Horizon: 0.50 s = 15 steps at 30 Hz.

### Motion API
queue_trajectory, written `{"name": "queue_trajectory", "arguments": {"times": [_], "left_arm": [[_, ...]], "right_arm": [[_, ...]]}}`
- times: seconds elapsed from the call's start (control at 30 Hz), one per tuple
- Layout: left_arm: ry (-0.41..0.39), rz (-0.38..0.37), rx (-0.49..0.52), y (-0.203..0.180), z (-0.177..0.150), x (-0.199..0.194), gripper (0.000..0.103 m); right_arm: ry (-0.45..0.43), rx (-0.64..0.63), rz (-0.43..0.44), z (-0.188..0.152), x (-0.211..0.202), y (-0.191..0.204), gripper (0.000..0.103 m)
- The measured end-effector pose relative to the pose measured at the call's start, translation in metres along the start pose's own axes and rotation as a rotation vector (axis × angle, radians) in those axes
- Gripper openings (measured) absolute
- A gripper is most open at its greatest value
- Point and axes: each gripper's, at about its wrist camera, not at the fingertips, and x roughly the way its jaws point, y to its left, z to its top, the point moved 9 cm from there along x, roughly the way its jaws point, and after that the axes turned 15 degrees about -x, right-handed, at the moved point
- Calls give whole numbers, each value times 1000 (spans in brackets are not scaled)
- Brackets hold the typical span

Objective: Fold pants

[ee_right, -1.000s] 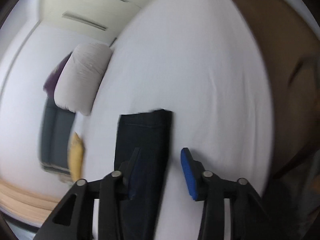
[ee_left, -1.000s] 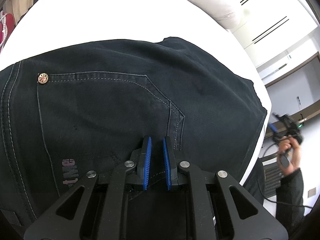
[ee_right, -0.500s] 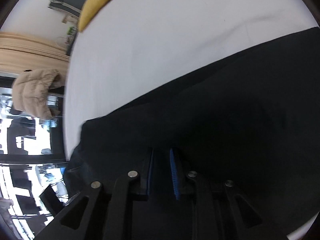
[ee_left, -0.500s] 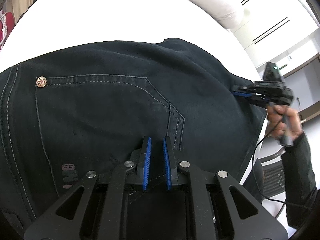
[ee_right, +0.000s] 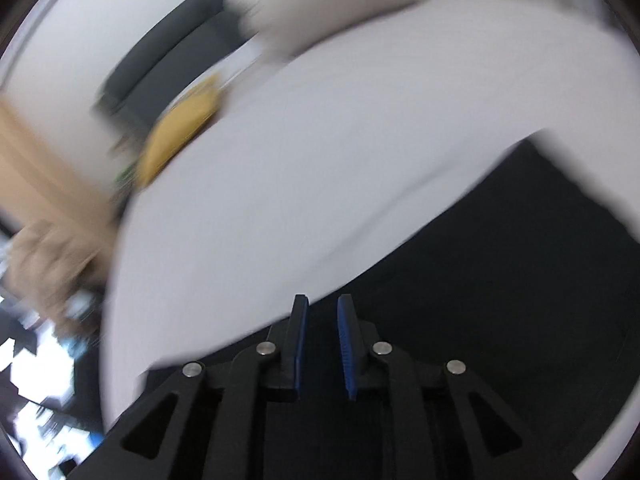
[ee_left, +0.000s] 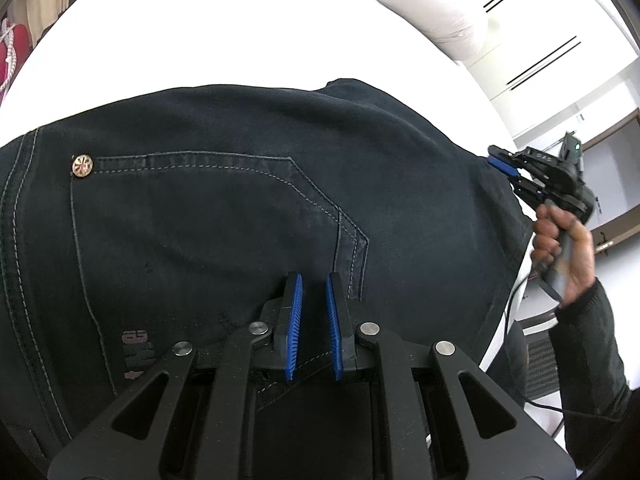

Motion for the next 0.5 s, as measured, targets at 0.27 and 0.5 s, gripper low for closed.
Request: {"name": "queue_trajectory", "arguments": {"times": [0.27, 0.5], "left_arm": [[-1, -13, -1, -1, -1, -3, 12], [-6, -1, 6, 1, 1, -4, 12]], "right_arm": [[138, 114, 54, -30, 42, -18, 0], [-44, 141, -316, 18, 3, -98, 8]]}}
